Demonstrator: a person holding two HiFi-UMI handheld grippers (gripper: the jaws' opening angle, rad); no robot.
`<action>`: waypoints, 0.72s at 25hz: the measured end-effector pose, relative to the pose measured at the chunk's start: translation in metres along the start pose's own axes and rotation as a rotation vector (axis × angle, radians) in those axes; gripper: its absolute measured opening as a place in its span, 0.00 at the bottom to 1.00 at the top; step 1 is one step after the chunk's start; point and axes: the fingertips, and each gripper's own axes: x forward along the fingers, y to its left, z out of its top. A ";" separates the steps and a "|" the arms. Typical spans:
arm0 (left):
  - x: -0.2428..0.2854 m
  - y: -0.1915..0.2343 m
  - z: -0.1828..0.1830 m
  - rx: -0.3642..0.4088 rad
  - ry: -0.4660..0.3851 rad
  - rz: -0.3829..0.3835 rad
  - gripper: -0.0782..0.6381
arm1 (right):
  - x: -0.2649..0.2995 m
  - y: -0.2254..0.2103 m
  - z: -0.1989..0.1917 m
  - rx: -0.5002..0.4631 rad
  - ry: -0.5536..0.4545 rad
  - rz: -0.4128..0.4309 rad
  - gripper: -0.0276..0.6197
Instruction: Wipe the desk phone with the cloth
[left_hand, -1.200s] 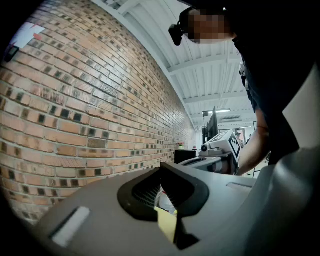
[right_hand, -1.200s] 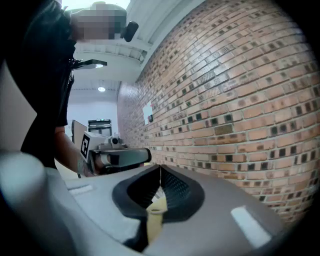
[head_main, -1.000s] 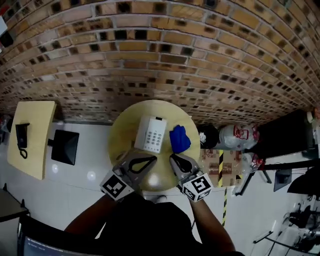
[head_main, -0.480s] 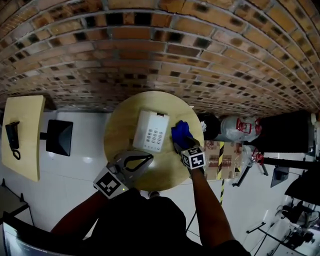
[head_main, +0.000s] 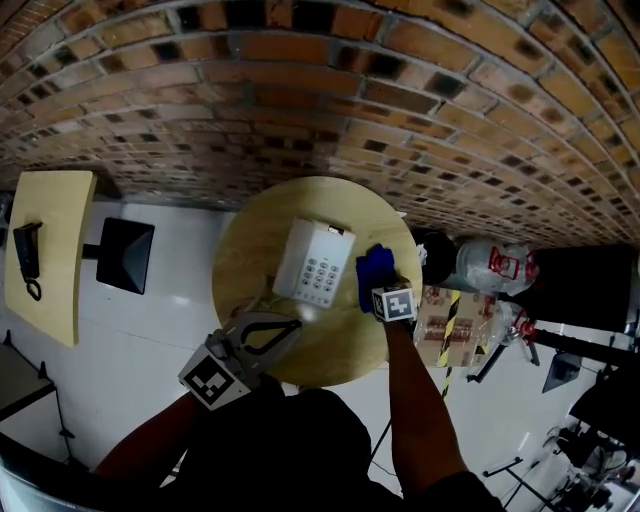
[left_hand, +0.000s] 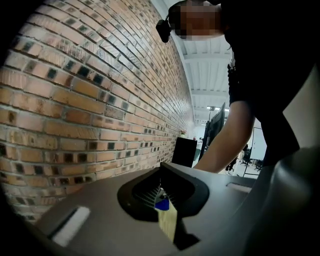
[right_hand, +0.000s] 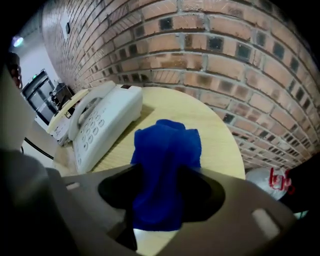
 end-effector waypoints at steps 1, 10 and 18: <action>0.000 0.002 -0.001 -0.010 0.002 0.005 0.11 | 0.001 -0.002 0.002 0.003 -0.006 -0.010 0.40; -0.001 0.000 0.003 -0.015 -0.021 0.011 0.11 | -0.030 0.023 0.031 -0.055 -0.116 0.027 0.17; -0.007 0.001 0.012 0.002 -0.050 0.008 0.11 | -0.064 0.071 0.151 -0.299 -0.267 0.084 0.17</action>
